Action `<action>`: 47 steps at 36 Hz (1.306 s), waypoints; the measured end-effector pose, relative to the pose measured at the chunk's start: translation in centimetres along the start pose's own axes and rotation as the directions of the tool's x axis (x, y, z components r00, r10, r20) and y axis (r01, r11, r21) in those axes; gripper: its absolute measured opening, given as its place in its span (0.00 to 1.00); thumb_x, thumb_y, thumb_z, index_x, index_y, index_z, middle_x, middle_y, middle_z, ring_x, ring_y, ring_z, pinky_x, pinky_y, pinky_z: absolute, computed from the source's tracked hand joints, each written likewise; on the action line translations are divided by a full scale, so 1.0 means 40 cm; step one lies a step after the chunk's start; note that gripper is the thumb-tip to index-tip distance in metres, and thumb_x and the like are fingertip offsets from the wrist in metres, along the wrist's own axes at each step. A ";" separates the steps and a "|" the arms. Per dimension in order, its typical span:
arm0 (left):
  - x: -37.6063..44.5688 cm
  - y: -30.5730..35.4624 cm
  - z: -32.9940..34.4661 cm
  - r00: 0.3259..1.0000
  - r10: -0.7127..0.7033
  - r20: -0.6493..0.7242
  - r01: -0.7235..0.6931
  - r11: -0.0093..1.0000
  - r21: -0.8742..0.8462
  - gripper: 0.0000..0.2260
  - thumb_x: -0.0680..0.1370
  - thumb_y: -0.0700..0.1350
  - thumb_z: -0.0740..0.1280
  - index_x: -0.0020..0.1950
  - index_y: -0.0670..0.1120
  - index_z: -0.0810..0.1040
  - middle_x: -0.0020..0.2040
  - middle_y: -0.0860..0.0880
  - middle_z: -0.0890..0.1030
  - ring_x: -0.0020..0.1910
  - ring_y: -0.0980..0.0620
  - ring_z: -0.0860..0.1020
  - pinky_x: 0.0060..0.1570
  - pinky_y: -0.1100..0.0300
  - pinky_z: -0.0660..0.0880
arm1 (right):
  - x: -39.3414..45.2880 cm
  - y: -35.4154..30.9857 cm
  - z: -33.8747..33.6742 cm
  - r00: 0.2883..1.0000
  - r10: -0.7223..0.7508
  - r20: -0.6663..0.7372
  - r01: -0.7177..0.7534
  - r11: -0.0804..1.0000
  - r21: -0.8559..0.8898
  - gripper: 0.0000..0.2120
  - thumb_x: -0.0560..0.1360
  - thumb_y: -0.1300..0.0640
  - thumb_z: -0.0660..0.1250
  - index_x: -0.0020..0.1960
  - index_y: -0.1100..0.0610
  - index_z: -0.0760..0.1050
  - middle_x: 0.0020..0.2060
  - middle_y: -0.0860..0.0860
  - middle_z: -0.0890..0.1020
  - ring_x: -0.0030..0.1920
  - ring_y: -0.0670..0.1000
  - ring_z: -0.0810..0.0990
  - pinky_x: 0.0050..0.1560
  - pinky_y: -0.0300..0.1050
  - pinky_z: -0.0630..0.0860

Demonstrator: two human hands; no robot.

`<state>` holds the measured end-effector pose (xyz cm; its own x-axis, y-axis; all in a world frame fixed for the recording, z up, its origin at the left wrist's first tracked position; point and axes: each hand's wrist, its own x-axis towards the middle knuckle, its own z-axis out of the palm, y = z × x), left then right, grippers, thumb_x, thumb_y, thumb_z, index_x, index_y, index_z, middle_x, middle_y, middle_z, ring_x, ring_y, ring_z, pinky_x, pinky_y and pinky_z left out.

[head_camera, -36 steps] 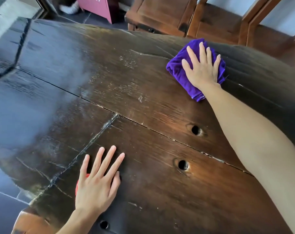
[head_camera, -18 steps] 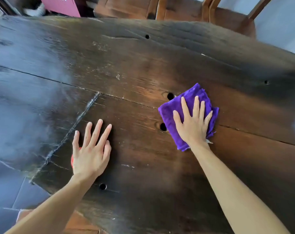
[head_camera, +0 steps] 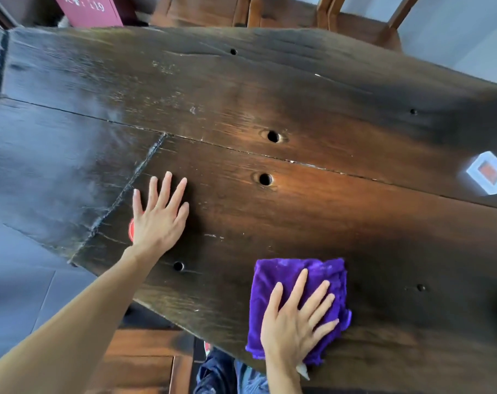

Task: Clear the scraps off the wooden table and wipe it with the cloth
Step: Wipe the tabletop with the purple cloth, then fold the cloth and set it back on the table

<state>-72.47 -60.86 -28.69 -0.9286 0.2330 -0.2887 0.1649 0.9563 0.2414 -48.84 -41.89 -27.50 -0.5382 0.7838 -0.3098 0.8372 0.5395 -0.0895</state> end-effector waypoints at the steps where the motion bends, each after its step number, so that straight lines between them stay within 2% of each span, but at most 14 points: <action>1: -0.014 0.013 -0.007 1.000 0.007 -0.010 -0.008 1.000 -0.025 0.25 0.86 0.57 0.46 0.83 0.60 0.45 0.84 0.54 0.43 0.83 0.50 0.42 0.79 0.40 0.40 | -0.025 -0.008 -0.001 0.999 0.040 0.027 -0.041 0.999 0.022 0.31 0.80 0.40 0.56 0.80 0.51 0.63 0.80 0.63 0.60 0.79 0.67 0.58 0.74 0.75 0.51; 5: -0.122 0.094 -0.029 0.999 0.041 -0.021 -0.044 0.986 -0.163 0.23 0.87 0.52 0.51 0.83 0.53 0.57 0.84 0.53 0.50 0.82 0.49 0.54 0.79 0.43 0.48 | -0.067 -0.036 -0.034 0.972 0.157 0.173 -0.162 0.987 0.019 0.31 0.84 0.40 0.51 0.83 0.48 0.49 0.81 0.64 0.50 0.81 0.67 0.48 0.75 0.74 0.48; 8: -0.234 0.163 -0.032 0.998 -0.034 -0.053 0.013 0.938 -0.348 0.17 0.86 0.48 0.58 0.74 0.48 0.74 0.78 0.49 0.70 0.72 0.44 0.74 0.73 0.46 0.67 | -0.048 -0.024 -0.085 0.938 0.170 0.302 -0.166 0.985 -0.041 0.35 0.81 0.33 0.43 0.82 0.44 0.37 0.82 0.59 0.40 0.81 0.63 0.39 0.76 0.72 0.45; 10: -0.305 0.207 -0.029 0.991 -0.128 -0.024 0.099 0.862 -0.497 0.14 0.84 0.45 0.60 0.66 0.46 0.80 0.68 0.48 0.80 0.65 0.46 0.80 0.65 0.50 0.74 | -0.031 -0.008 -0.143 0.915 0.154 0.372 -0.170 0.985 0.012 0.33 0.81 0.32 0.44 0.82 0.41 0.42 0.83 0.55 0.43 0.82 0.60 0.43 0.75 0.73 0.46; 12: -0.361 0.247 -0.025 0.980 -0.186 0.072 0.192 0.787 -0.586 0.12 0.84 0.43 0.60 0.62 0.45 0.82 0.62 0.48 0.83 0.61 0.48 0.80 0.63 0.53 0.74 | -0.008 0.025 -0.202 0.913 0.150 0.379 -0.206 0.973 0.109 0.27 0.81 0.34 0.48 0.78 0.39 0.59 0.81 0.51 0.57 0.80 0.56 0.57 0.74 0.70 0.52; 14: -0.399 0.283 -0.020 0.964 -0.200 0.174 0.265 0.719 -0.643 0.12 0.83 0.42 0.61 0.61 0.43 0.82 0.58 0.47 0.84 0.59 0.48 0.80 0.63 0.52 0.74 | 0.027 0.076 -0.252 0.920 0.159 0.358 -0.247 0.945 0.215 0.21 0.81 0.38 0.54 0.70 0.43 0.72 0.72 0.48 0.74 0.70 0.56 0.72 0.70 0.60 0.65; 17: -0.424 0.327 -0.013 0.933 -0.199 0.300 0.353 0.664 -0.659 0.11 0.83 0.43 0.62 0.60 0.39 0.81 0.55 0.44 0.84 0.56 0.46 0.80 0.60 0.52 0.74 | 0.077 0.153 -0.300 0.919 0.201 0.340 -0.328 0.866 0.376 0.13 0.81 0.46 0.63 0.60 0.49 0.80 0.60 0.52 0.83 0.61 0.58 0.79 0.58 0.48 0.72; 23: -0.404 0.385 0.003 0.860 -0.221 0.459 0.478 0.662 -0.577 0.15 0.81 0.47 0.67 0.64 0.39 0.78 0.55 0.45 0.84 0.61 0.44 0.79 0.49 0.62 0.66 | 0.116 0.227 -0.281 0.888 0.241 0.393 -0.410 0.802 0.435 0.24 0.77 0.49 0.72 0.66 0.63 0.76 0.62 0.59 0.80 0.63 0.61 0.77 0.62 0.49 0.72; 26: -0.392 0.402 0.013 0.818 -0.225 0.530 0.522 0.678 -0.518 0.14 0.80 0.48 0.68 0.57 0.38 0.80 0.45 0.46 0.82 0.47 0.46 0.78 0.39 0.59 0.67 | 0.107 0.214 -0.256 0.878 0.218 0.426 -0.406 0.811 0.422 0.26 0.74 0.47 0.75 0.64 0.63 0.75 0.54 0.57 0.81 0.58 0.59 0.79 0.56 0.48 0.73; 31: -0.387 0.411 0.027 0.762 -0.233 0.604 0.578 0.665 -0.473 0.10 0.78 0.49 0.72 0.42 0.43 0.79 0.39 0.48 0.79 0.42 0.48 0.77 0.42 0.58 0.69 | 0.083 0.188 -0.219 0.846 0.244 0.475 -0.470 0.763 0.445 0.20 0.72 0.46 0.77 0.47 0.61 0.75 0.47 0.58 0.82 0.48 0.59 0.80 0.44 0.46 0.70; 38: -0.378 0.420 0.028 0.769 -0.178 0.614 0.550 0.674 -0.493 0.10 0.78 0.47 0.73 0.47 0.39 0.83 0.39 0.47 0.80 0.41 0.48 0.76 0.41 0.58 0.69 | 0.067 0.174 -0.205 0.852 0.174 0.493 -0.441 0.746 0.499 0.15 0.72 0.50 0.78 0.42 0.61 0.78 0.43 0.57 0.84 0.46 0.59 0.82 0.44 0.46 0.74; 41: -0.374 0.427 0.028 0.765 -0.169 0.622 0.558 0.657 -0.508 0.10 0.78 0.45 0.73 0.41 0.40 0.80 0.38 0.45 0.78 0.39 0.47 0.74 0.41 0.57 0.67 | 0.071 0.180 -0.211 0.869 0.141 0.475 -0.397 0.772 0.497 0.13 0.75 0.51 0.75 0.38 0.57 0.77 0.42 0.57 0.84 0.46 0.58 0.81 0.44 0.44 0.71; 43: -0.376 0.429 0.026 0.759 -0.176 0.626 0.573 0.637 -0.516 0.10 0.78 0.44 0.73 0.39 0.42 0.77 0.38 0.46 0.78 0.39 0.47 0.74 0.41 0.57 0.68 | 0.072 0.188 -0.217 0.872 0.142 0.469 -0.400 0.760 0.513 0.12 0.76 0.51 0.74 0.39 0.56 0.76 0.41 0.55 0.83 0.45 0.57 0.81 0.44 0.44 0.71; 47: -0.385 0.429 0.016 0.731 -0.178 0.659 0.645 0.495 -0.582 0.08 0.79 0.43 0.72 0.51 0.40 0.77 0.44 0.44 0.78 0.42 0.47 0.73 0.43 0.54 0.68 | 0.072 0.211 -0.237 0.855 0.116 0.505 -0.430 0.704 0.566 0.08 0.77 0.53 0.72 0.52 0.58 0.80 0.47 0.53 0.84 0.51 0.56 0.82 0.52 0.46 0.77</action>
<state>-55.11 -47.93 -20.71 -0.4892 0.1165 -0.8643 -0.7110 0.5207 0.4726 -44.23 -32.17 -20.16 -0.3139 0.5777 -0.7535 0.8754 -0.1312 -0.4653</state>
